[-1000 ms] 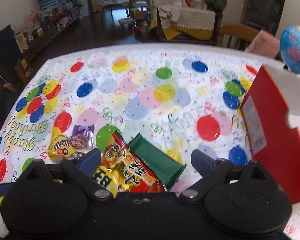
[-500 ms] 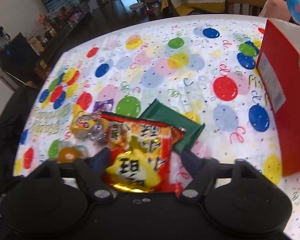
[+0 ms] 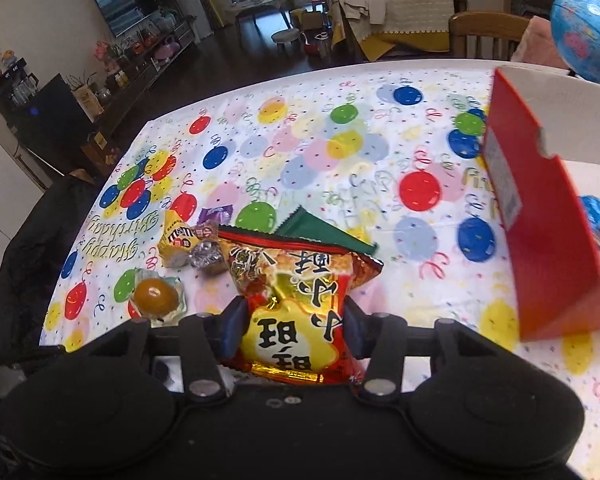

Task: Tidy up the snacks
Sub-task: 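Grasp the silver-white packet with the left tool while the right tool grasps the yellow-red chip bag, then carry the silver packet with the left tool while the right tool carries the chip bag over the box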

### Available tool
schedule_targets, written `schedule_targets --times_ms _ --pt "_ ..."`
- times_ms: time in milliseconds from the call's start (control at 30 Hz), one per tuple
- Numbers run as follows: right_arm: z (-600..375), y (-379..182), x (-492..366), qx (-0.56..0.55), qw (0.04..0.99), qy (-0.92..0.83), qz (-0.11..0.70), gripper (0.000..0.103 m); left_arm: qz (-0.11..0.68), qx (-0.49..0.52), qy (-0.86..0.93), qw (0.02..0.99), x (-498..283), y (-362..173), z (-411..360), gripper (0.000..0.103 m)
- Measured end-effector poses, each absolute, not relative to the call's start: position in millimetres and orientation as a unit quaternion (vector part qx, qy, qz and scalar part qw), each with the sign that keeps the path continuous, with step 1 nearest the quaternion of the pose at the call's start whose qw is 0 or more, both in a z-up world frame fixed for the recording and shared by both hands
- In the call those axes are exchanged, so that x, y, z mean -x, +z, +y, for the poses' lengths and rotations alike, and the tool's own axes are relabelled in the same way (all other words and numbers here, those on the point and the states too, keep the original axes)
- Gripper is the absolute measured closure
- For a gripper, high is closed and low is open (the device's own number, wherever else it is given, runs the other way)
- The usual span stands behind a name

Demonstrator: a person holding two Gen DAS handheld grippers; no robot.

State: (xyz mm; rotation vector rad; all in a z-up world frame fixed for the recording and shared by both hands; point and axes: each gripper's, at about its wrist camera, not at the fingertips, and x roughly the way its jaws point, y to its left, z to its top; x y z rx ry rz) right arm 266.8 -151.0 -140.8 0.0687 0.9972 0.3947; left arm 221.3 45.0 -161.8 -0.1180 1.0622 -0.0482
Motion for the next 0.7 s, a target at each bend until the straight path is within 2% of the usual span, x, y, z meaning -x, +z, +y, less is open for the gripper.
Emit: schedule_targets --times_ms 700 --pt "-243.4 -67.9 -225.6 -0.020 0.891 0.164 0.422 0.056 0.428 0.034 -0.017 0.903 -203.5 -73.0 -5.8 0.083"
